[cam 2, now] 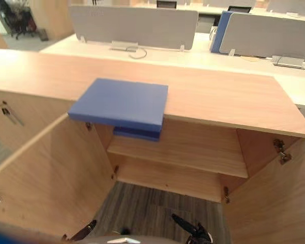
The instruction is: Walk over to the cabinet, pick up the folder, carry it to the office cabinet, place the folder inside the office cabinet, then close the office cabinet door
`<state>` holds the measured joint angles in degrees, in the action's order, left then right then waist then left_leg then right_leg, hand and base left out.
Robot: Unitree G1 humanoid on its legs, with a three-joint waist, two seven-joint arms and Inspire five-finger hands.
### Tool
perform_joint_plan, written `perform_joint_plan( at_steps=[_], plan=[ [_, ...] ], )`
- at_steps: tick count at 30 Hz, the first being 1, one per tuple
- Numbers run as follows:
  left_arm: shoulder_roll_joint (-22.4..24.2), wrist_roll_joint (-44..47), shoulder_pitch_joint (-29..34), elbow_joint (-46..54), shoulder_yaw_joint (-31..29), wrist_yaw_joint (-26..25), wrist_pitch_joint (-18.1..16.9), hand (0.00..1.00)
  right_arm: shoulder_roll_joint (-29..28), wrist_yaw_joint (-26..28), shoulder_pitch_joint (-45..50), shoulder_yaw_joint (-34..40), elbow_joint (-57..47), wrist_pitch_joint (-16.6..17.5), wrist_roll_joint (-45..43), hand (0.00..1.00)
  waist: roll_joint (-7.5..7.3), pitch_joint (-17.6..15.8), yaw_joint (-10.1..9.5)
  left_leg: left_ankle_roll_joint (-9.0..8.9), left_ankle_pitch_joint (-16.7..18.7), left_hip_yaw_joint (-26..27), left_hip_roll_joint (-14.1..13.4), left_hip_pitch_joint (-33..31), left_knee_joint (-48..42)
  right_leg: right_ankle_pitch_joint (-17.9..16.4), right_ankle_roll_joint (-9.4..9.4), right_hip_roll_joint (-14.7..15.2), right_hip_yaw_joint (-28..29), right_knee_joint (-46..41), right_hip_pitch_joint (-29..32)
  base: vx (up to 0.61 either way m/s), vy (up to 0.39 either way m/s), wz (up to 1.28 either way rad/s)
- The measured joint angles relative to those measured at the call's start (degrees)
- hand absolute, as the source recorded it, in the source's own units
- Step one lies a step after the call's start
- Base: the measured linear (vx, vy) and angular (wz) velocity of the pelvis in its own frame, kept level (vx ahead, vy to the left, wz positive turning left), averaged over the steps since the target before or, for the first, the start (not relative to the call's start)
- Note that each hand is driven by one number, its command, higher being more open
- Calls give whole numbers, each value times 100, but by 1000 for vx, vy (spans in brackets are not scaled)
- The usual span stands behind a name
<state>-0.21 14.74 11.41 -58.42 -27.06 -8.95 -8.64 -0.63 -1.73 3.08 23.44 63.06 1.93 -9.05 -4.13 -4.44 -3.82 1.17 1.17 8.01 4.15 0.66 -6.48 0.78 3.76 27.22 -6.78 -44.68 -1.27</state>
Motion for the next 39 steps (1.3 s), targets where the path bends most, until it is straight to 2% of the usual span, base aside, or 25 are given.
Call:
perform_joint_plan(
  at_steps=[1, 2, 3, 4, 5, 6, 7, 8, 9, 10, 12, 14, 18, 22, 26, 28, 30, 31, 33, 36, 39],
  plan=[
    [-24, -28, 9, -89, 56, 24, 3, 100, 43, -5, -27, -44, -16, 42, 0, 100, 58, 17, 90, 61, 61, 43, 33, 112, 35, 124, 167, 114, -406, -252, 161, 100, 230, -17],
    [-26, -27, 37, -99, 99, 34, 7, 100, 55, -5, -24, -62, -36, 73, 1, 100, 98, 16, 111, 66, 64, 53, 26, 210, 113, 127, 152, 138, -543, -301, 178, 95, 170, -25],
    [-23, -21, 92, -103, 141, 74, 4, 100, 68, -15, -24, -97, -48, 115, 2, 100, 159, 35, 116, 71, 60, 114, -14, 314, 238, -4, 7, 103, -703, -356, 242, 106, 109, -35],
    [-30, 108, 85, -162, 207, 147, 31, 100, 82, -20, -69, -171, -62, 138, 7, 100, 240, -5, 155, 83, 57, 148, -105, 383, 321, -694, -488, -105, -890, -294, 302, 123, 72, -43],
    [-24, 429, 52, -193, 359, 226, 59, 100, 100, -23, -158, -252, -58, 132, 13, 100, 343, -96, 172, 91, 62, 162, -248, 432, 354, -1207, -726, -546, -988, 57, 334, 93, -5, -27],
    [0, 849, 38, -192, 478, 335, 63, 100, 98, -26, -196, -347, -54, 126, 25, 100, 413, -138, 207, 83, 64, 150, -346, 436, 358, -1450, -821, -907, -1024, 550, 329, 73, -71, -4],
    [9, 1541, 49, -115, 599, 506, 71, 100, 86, -27, -210, -465, -59, 96, 76, 100, 394, -158, 257, 30, 38, 130, -358, 436, 357, -1409, -788, -1290, -1029, 1489, 278, 52, -99, 11],
    [21, 1788, 69, 26, 583, 589, 86, 100, 59, -27, -197, -490, -58, 72, 137, 100, 310, -180, 263, -13, 54, 89, -280, 468, 365, -1411, -689, -1329, -1158, 1850, 193, 89, -147, 11],
    [97, 2179, 125, 304, 598, 674, 113, 100, 67, -14, -144, -499, -53, 43, 226, 100, 319, -174, 232, -92, 40, 79, -302, 502, 439, -1522, -763, -1397, -1256, 2330, -64, 86, -140, 4],
    [237, 2442, 165, 570, 598, 687, 119, 100, 145, -15, -113, -550, -115, 12, 229, 100, 441, -192, 218, -143, 14, 80, -398, 488, 489, -1435, -726, -1526, -1286, 2503, -111, 90, -166, -5],
    [329, 2934, 317, 1222, 711, 738, 118, 100, 213, -39, -29, -795, -306, -49, 281, 100, 499, -199, 193, -241, -5, 107, -510, 442, 533, -1399, -694, -1680, -1270, 2662, -96, 37, -132, -10],
    [321, 3317, 468, 2127, 785, 770, 57, 100, 230, -46, 53, -1136, -450, -84, 513, 100, 465, -187, 138, -375, -21, 227, -690, 418, 624, -1294, -565, -1952, -1196, 2957, -95, 61, -167, -26],
    [318, 3368, 579, 3175, 926, 761, -9, 100, 219, -48, 124, -1429, -497, -134, 703, 100, 362, -122, 125, -491, -37, 263, -887, 358, 735, -1098, -463, -2255, -1183, 3436, -200, 80, -101, -12],
    [327, 2770, 732, 4001, 1223, 757, 23, 100, 220, -36, 238, -1501, -622, -186, 905, 100, 350, -105, 112, -501, -31, 243, -891, 474, 814, -1027, -479, -2298, -1168, 3674, -381, 87, -6, -2],
    [359, 1898, 1092, 4917, 1210, 740, 64, 100, 215, 18, 250, -1560, -730, -193, 961, 100, 365, -96, 70, -494, -21, 226, -864, 514, 813, -932, -498, -2290, -1167, 3827, -506, 45, 28, 3],
    [370, 1139, 1267, 5360, 1188, 677, 211, 100, 185, 51, 267, -1557, -760, -201, 1078, 100, 391, -78, -3, -487, -17, 199, -859, 514, 793, -908, -502, -2264, -1181, 3835, -537, 2, 26, 10],
    [530, 121, 1478, 6038, 1022, 625, 499, 100, 127, 88, 276, -1543, -861, -293, 1133, 100, 385, -73, -94, -439, 74, 65, -837, 494, 708, -900, -517, -2242, -1240, 3883, -612, -24, 23, 18],
    [600, -645, 1645, 6495, 894, 629, 632, 100, 78, 101, 288, -1538, -953, -341, 1139, 100, 390, -72, -115, -469, 155, 8, -844, 496, 649, -894, -528, -2248, -1304, 3931, -693, -33, 19, 20],
    [716, -1280, 1783, 6884, 706, 576, 703, 100, 12, 109, 292, -1538, -1004, -374, 1155, 100, 390, -55, -162, -450, 195, -55, -832, 504, 607, -879, -554, -2238, -1340, 3950, -756, -49, 24, 17],
    [773, -2429, 1885, 7480, 408, 143, 896, 100, -264, 119, 392, -1547, -1152, -457, 1292, 100, 311, 67, -262, -427, 213, -159, -783, 430, 587, -872, -594, -2196, -1421, 4004, -783, -67, 30, 17],
    [777, -3038, 1897, 7763, 369, -82, 943, 100, -337, 200, 401, -1622, -1171, -528, 1359, 100, 289, 101, -313, -415, 205, -226, -746, 419, 576, -881, -626, -2157, -1478, 4004, -810, -58, 12, 12]
  ],
)
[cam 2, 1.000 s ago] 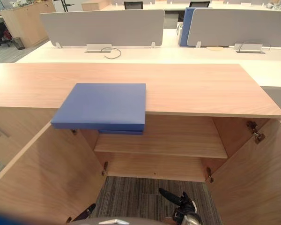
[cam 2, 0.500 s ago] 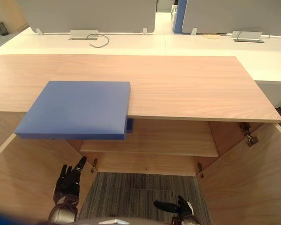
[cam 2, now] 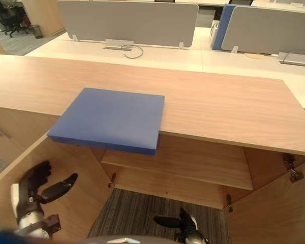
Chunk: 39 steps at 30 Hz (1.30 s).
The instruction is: Walk over to the cabinet, pick up the folder, carry it to the office cabinet, place the folder inside the office cabinet, then close the office cabinet door
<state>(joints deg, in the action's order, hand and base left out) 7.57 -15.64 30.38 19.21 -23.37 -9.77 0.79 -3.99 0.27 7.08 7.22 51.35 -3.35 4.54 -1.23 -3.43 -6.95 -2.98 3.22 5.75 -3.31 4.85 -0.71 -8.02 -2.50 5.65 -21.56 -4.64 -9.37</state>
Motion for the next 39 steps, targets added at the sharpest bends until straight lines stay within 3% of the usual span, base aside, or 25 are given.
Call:
perform_joint_plan(
  at_steps=[9, 13, 16, 22, 31, 34, 39],
  plan=[
    [-47, -1534, -63, 1170, -348, -1391, 97, 100, 5, -228, 96, 34, -14, -8, 45, 100, -82, 108, -12, 13, -16, -130, 54, -21, -21, -15, -25, 16, -130, 92, -97, -35, -5, 7],
    [-248, -2355, -333, 1758, -119, -1854, 108, 100, 4, -265, 37, 33, 325, 167, 216, 100, -73, 246, -79, 27, -45, -168, 92, -16, 48, -14, -27, 33, -144, 121, -101, -8, 8, 6],
    [-737, -2808, -409, 2170, 257, -1870, -62, 100, 1, -268, -135, 64, 650, 271, 216, 100, -55, 256, -73, 42, -58, -169, 117, -35, 77, -9, -30, 38, -107, 146, -75, 0, 0, 0],
    [-1408, -3226, -442, 2409, 420, -1852, -630, 100, 173, -277, -398, 68, 1216, 476, 210, 100, 4, 289, -52, 55, -75, -175, 166, -103, 90, -4, -28, 24, 13, 182, 25, 0, 3, 1],
    [-3316, -3224, -425, 2413, 521, -1356, -1711, 100, 634, -258, -576, 64, 1707, 539, 205, 100, 175, 260, -118, 63, -80, -240, 162, -149, 55, -5, -16, -10, 125, 182, 38, -19, -2, 1],
    [-3699, -3195, -424, 2416, 487, -1176, -1943, 100, 720, -239, -552, 67, 1800, 537, 205, 100, 176, 253, -119, 69, -84, -293, 164, -180, 43, -8, -11, -19, 130, 182, 48, -52, -1, 5],
    [-3921, -2941, -425, 2417, 150, -1065, -2041, 100, 759, -211, -517, 70, 1825, 531, 203, 100, 165, 247, -182, 73, -93, -337, 164, -194, 40, -21, 10, -31, 151, 180, 47, -43, 2, 4]
  ],
)
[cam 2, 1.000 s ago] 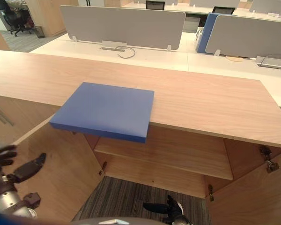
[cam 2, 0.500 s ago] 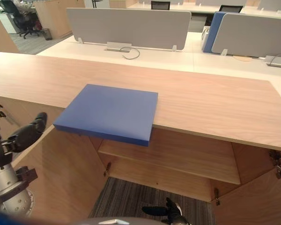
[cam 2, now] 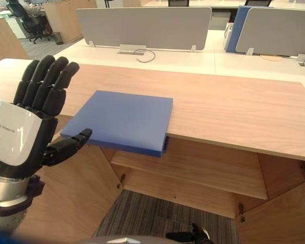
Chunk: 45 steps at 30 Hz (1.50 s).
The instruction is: Walk over to the cabinet, pick up the folder, carry it to the office cabinet, place the folder inside the office cabinet, then close the office cabinet door
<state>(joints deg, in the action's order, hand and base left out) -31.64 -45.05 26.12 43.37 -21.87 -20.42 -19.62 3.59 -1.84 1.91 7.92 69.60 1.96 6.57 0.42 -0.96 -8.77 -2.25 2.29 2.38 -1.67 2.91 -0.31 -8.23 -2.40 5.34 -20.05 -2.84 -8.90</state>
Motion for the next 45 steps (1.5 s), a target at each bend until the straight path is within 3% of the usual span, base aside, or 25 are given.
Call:
perform_joint_plan(
  at_steps=[8, 17, 31, 45],
  plan=[
    [-12, 714, -74, 605, -751, 25, 7, 100, -7, 41, -4, 3, -36, -4, -2, 100, -98, -102, -16, 8, -8, -138, 51, -6, -5, -3, 9, 43, 6, -28, -26, -32, 15, 9],
    [85, 969, -227, 570, -826, 96, -34, 100, -103, 103, -20, 0, -138, -21, -1, 100, -163, -168, -16, 33, -10, -159, 115, -25, -2, -5, 5, 91, 77, -10, -17, -9, 12, 1],
    [287, 1073, 24, -286, 414, 644, -14, 100, -82, 108, -20, -9, -114, -44, 1, 100, -161, -172, 2, 32, -12, -106, 89, -7, -10, -5, 6, 71, 231, -8, -5, -28, 5, -2],
    [247, 1066, 238, -581, 997, 968, -33, 100, -71, 106, -8, -10, -97, -42, 2, 100, -150, -150, 40, 31, -12, 31, 58, 2, -10, -4, 6, 59, 448, -35, 73, -38, 15, -6]
  ],
)
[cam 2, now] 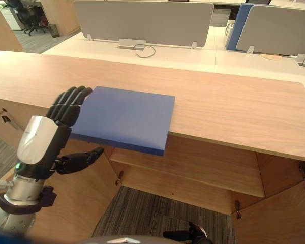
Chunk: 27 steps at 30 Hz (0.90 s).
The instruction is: Walk over to the cabinet, pick up the folder, carry it to the office cabinet, place the folder inside the office cabinet, then close the office cabinet door
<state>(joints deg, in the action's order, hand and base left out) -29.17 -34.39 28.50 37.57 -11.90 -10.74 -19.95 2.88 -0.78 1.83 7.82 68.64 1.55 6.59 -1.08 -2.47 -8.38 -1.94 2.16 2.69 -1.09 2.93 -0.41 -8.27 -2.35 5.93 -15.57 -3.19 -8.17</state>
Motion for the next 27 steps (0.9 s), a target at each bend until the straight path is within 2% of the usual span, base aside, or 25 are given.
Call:
perform_joint_plan(
  at_steps=[9, 13, 20, 27],
  plan=[
    [-155, -31, -27, -269, 141, -4, 21, 100, 8, -2, 8, -3, 1, 4, 5, 100, 29, 62, 38, -1, -1, 99, -22, 17, 0, 2, 1, -8, 97, -13, 36, -35, 16, -5],
    [-245, -350, -88, -538, 334, -9, 31, 100, 13, 0, 9, -10, -2, 11, 7, 100, 44, 114, 79, -2, -1, 158, -45, 16, 0, 5, 5, -21, 172, -48, 92, -41, 16, -9],
    [-524, -835, -321, -1412, 682, -11, 76, 100, 34, 0, 33, -18, -31, 32, 16, 100, 84, 158, 167, -18, -12, 297, -93, 82, 41, 45, 43, -67, 310, -53, 125, -46, 16, -10],
    [-546, -1178, -745, -2151, 728, -78, 169, 100, 138, -15, 23, -7, -52, 59, 17, 100, 196, 145, 249, -26, -148, 434, -104, 217, 309, 175, 43, -106, 421, 101, 116, -38, 20, -9]
  ],
)
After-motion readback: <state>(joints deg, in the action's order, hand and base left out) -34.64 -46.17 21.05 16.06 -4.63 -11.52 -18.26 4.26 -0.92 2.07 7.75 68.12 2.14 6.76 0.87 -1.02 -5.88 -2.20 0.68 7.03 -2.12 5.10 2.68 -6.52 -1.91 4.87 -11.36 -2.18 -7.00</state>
